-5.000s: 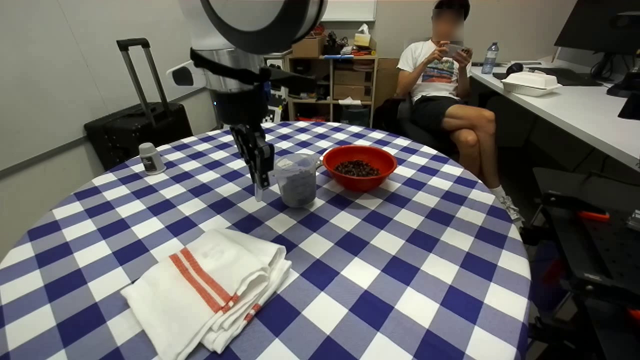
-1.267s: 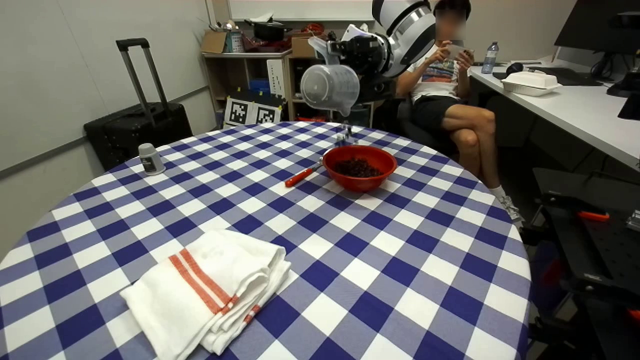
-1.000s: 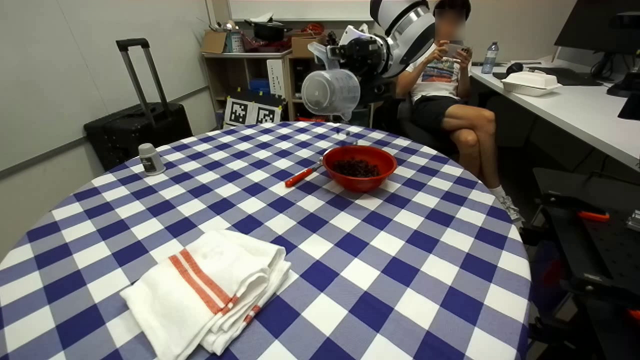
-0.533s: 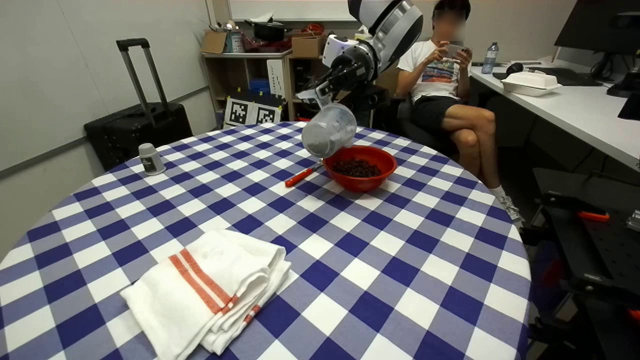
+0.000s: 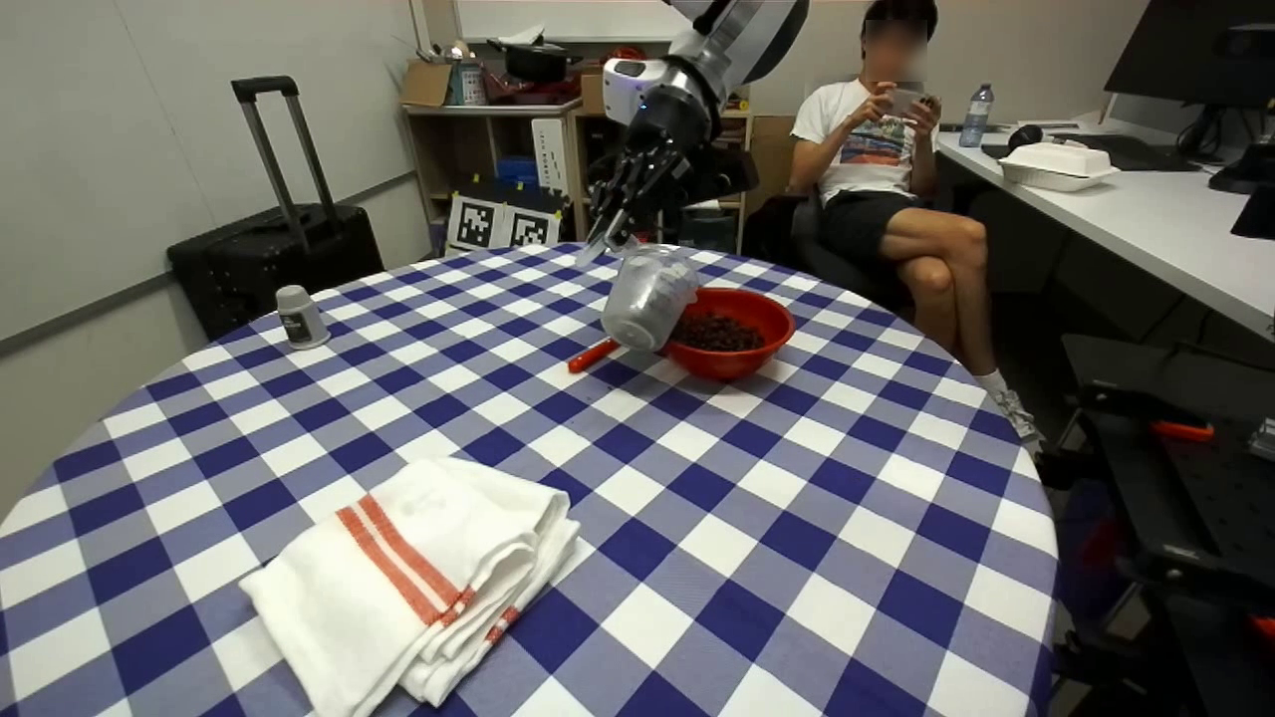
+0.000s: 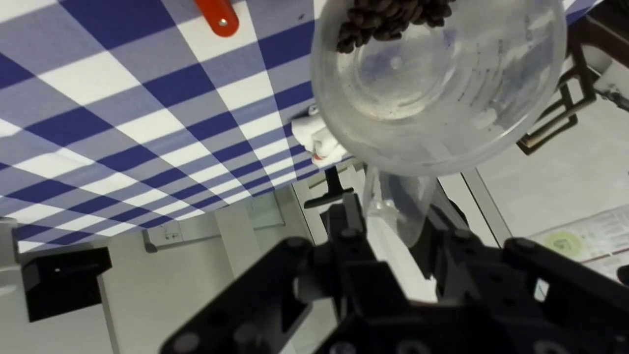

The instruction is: Pour some of the things in the jug into the bowl

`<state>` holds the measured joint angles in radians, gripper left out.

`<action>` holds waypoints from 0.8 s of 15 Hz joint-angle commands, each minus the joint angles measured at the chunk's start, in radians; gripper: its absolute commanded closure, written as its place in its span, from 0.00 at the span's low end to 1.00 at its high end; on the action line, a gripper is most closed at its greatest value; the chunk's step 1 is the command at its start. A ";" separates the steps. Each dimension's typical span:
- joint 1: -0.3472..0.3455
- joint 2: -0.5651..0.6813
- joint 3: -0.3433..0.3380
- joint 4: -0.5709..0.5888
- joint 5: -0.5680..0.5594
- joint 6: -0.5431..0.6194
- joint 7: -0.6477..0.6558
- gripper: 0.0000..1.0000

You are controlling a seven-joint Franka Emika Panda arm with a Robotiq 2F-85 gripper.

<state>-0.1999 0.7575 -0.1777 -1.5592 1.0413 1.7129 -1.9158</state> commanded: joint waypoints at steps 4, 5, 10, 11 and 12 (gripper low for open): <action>0.127 -0.132 0.034 -0.116 -0.216 0.342 0.266 0.93; 0.152 -0.155 0.044 -0.140 -0.267 0.390 0.316 0.93; 0.248 -0.229 0.102 -0.239 -0.591 0.581 0.620 0.93; 0.263 -0.238 0.115 -0.256 -0.672 0.606 0.692 0.93; 0.273 -0.246 0.128 -0.271 -0.741 0.624 0.751 0.93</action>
<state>0.0402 0.5720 -0.0749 -1.7463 0.4700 2.2632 -1.3207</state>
